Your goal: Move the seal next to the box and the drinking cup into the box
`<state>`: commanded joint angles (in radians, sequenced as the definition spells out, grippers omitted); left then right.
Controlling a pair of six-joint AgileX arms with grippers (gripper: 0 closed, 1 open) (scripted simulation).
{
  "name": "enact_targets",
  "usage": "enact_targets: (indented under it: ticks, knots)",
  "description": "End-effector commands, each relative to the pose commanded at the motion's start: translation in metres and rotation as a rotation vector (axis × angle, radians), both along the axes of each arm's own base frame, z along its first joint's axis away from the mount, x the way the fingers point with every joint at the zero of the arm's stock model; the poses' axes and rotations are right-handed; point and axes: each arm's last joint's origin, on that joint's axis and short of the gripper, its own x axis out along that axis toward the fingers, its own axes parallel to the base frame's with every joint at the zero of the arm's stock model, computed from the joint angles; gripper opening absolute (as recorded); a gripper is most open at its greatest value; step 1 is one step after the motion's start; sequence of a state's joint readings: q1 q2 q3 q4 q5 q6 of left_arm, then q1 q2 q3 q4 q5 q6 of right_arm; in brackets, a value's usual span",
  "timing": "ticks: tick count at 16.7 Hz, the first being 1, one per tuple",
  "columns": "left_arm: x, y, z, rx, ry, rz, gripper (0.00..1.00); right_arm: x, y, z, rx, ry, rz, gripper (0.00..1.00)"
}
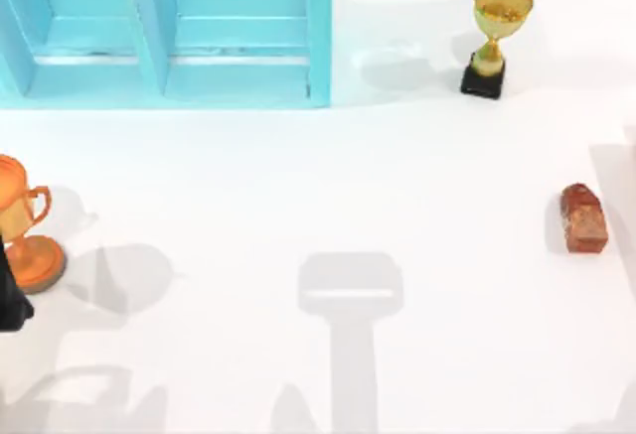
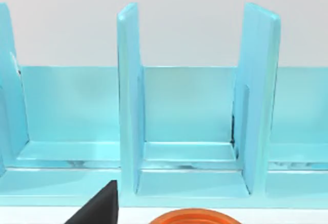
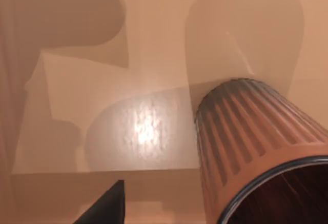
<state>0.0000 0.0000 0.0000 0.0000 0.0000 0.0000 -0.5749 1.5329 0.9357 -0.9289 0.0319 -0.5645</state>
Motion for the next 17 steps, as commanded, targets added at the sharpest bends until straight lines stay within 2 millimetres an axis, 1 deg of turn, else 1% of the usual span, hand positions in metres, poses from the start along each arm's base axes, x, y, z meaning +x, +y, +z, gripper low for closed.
enact_targets:
  ticks: [3, 5, 6, 8, 9, 11, 13, 14, 17]
  knots:
    - [0.0, 0.0, 0.0, 0.0, 0.0, 0.0, 1.0, 0.003, -0.003, 0.004, -0.006, -0.03, 0.001, 1.0]
    - [0.0, 0.0, 0.0, 0.0, 0.0, 0.0, 1.0, 0.01, -0.01, 0.018, -0.014, -0.095, 0.007, 1.0]
    - [0.0, 0.0, 0.0, 0.0, 0.0, 0.0, 1.0, 0.013, -0.013, 0.029, -0.017, -0.128, 0.012, 1.0]
    - [0.0, 0.0, 0.0, 0.0, 0.0, 0.0, 1.0, 0.02, -0.017, 0.059, -0.03, -0.188, 0.019, 1.0]
    - [0.0, 0.0, 0.0, 0.0, 0.0, 0.0, 1.0, 0.021, -0.017, 0.073, -0.031, -0.199, 0.022, 1.0]
    - [0.0, 0.0, 0.0, 0.0, 0.0, 0.0, 1.0, 0.018, -0.012, 0.094, -0.018, -0.168, 0.023, 1.0]
    - [0.0, 0.0, 0.0, 0.0, 0.0, 0.0, 1.0, 0.011, -0.007, 0.103, -0.007, -0.101, 0.015, 1.0]
    - [0.0, 0.0, 0.0, 0.0, 0.0, 0.0, 1.0, 0.007, -0.005, 0.104, -0.006, -0.068, 0.009, 1.0]
    - [0.0, 0.0, 0.0, 0.0, 0.0, 0.0, 1.0, 0.0, 0.0, 0.1, 0.0, -0.001, -0.001, 1.0]
